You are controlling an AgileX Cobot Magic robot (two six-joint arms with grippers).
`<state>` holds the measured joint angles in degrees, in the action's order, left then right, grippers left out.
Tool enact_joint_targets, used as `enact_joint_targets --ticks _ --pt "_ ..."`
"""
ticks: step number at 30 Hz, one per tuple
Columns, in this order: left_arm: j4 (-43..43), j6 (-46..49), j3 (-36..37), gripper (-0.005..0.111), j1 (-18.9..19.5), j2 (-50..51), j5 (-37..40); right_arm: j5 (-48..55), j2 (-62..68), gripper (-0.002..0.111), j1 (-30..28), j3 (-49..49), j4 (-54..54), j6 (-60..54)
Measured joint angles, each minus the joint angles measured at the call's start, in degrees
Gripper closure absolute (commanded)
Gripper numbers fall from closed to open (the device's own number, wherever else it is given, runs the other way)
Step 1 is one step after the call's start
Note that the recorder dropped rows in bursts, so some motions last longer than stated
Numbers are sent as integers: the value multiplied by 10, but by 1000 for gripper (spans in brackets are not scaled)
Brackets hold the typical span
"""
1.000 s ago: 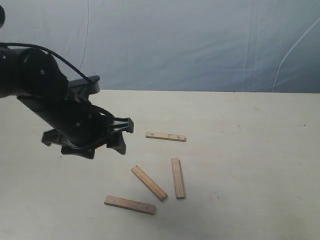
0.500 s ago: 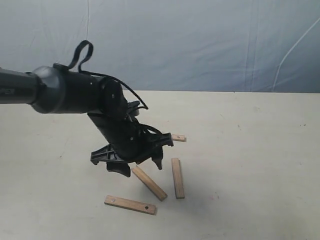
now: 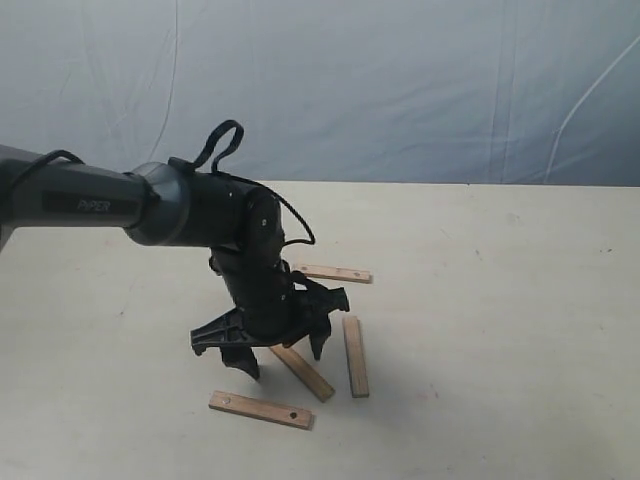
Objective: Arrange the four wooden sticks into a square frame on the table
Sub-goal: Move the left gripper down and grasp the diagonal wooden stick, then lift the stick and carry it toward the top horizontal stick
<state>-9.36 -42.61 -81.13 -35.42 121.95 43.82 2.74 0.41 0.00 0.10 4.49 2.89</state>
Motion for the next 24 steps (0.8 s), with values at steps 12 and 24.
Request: enact_joint_targets --ticks 12,24 --pt "24 -28 -32 47 -22 29 -10 0 0 109 0 0 0 0" --pt "97 -33 -37 107 -28 38 34 0 0 109 0 0 0 0"
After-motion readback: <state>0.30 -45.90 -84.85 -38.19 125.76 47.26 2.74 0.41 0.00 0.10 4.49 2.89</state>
